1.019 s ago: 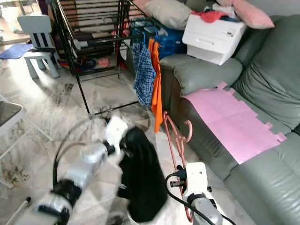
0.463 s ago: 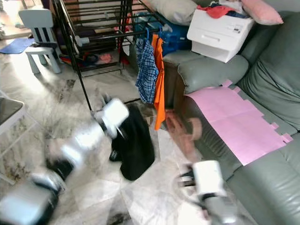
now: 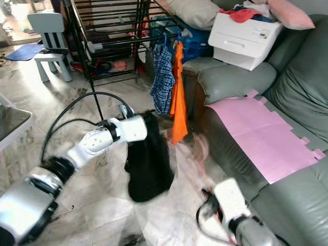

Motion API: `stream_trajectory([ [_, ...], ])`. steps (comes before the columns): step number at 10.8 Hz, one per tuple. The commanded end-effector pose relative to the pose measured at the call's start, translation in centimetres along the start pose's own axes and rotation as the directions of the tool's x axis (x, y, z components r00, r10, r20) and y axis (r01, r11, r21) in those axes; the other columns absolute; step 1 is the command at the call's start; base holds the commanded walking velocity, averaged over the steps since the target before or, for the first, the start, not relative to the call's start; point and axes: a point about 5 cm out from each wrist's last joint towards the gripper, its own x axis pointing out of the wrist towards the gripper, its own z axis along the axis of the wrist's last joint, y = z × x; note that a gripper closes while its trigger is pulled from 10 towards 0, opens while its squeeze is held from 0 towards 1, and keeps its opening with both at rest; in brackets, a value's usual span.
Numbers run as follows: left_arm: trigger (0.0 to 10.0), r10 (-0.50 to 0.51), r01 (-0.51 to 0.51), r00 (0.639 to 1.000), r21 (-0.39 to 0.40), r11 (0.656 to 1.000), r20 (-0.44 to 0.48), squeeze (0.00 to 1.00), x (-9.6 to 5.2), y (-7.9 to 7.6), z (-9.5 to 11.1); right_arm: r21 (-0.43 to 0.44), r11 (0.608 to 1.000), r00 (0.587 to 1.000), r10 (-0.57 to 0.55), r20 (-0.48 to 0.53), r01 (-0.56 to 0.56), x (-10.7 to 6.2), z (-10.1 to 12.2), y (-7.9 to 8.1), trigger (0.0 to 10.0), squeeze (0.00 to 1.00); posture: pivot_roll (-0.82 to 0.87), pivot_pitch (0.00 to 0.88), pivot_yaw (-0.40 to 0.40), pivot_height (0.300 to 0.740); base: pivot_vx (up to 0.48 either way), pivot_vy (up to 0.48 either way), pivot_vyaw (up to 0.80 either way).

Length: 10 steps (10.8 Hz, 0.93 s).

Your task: Hang hanger

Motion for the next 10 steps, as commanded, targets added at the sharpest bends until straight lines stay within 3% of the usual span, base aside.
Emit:
stream_trajectory([
  [1, 10.0, -0.031, 0.031, 1.0, 0.101, 0.994, -0.007, 0.0, 0.0, 0.5, -0.1, -0.035, 0.998, 0.999, 0.048, 0.011, -0.048, -0.5, 0.7, 0.2, 10.0, 0.0, 0.01, 0.0, -0.008, 0.74, 0.0, 0.0, 0.0],
  [2, 10.0, -0.07, 0.098, 0.991, 0.245, 0.964, -0.118, 0.0, -0.4, 0.5, -1.6, -0.053, 0.996, 0.998, 0.066, -0.009, -0.066, -1.1, 0.6, -0.2, 10.0, 0.0, 0.01, 0.0, -0.006, 0.74, 0.0, 0.0, 0.0],
  [3, 10.0, -0.061, 0.128, 0.977, 0.325, 0.937, -0.206, 0.0, -0.8, 0.7, -2.7, -0.061, 0.996, 0.998, 0.065, -0.019, -0.066, -1.2, 0.5, -0.4, 10.0, 0.0, 0.01, 0.0, -0.005, 0.74, 0.0, 0.0, 0.0],
  [5, 10.0, -0.024, 0.14, 0.953, 0.369, 0.919, -0.3, 0.0, -1.3, 1.5, -3.9, -0.071, 0.993, 0.995, 0.09, -0.03, -0.092, -1.6, 0.6, -0.4, 10.0, 0.0, 0.01, 0.0, -0.004, 0.74, 0.0, 0.0, 0.0],
  [7, 10.0, 0.013, 0.103, 0.955, 0.372, 0.923, -0.295, 0.0, -1.4, 1.5, -4.0, -0.058, 0.989, 0.99, 0.138, -0.026, -0.139, -1.8, 0.7, 0.2, 10.0, 0.0, 0.0, 0.0, 0.002, 0.74, 0.0, 0.0, 0.0],
  [10, 10.0, 0.086, -0.018, 0.982, 0.371, 0.928, -0.168, 0.0, -0.7, 2.1, -2.6, -0.01, 0.978, 0.977, 0.209, -0.033, -0.209, -2.4, 0.4, 1.2, 10.0, 0.0, 0.0, 0.0, 0.002, 0.74, 0.0, 0.0, 0.0],
])
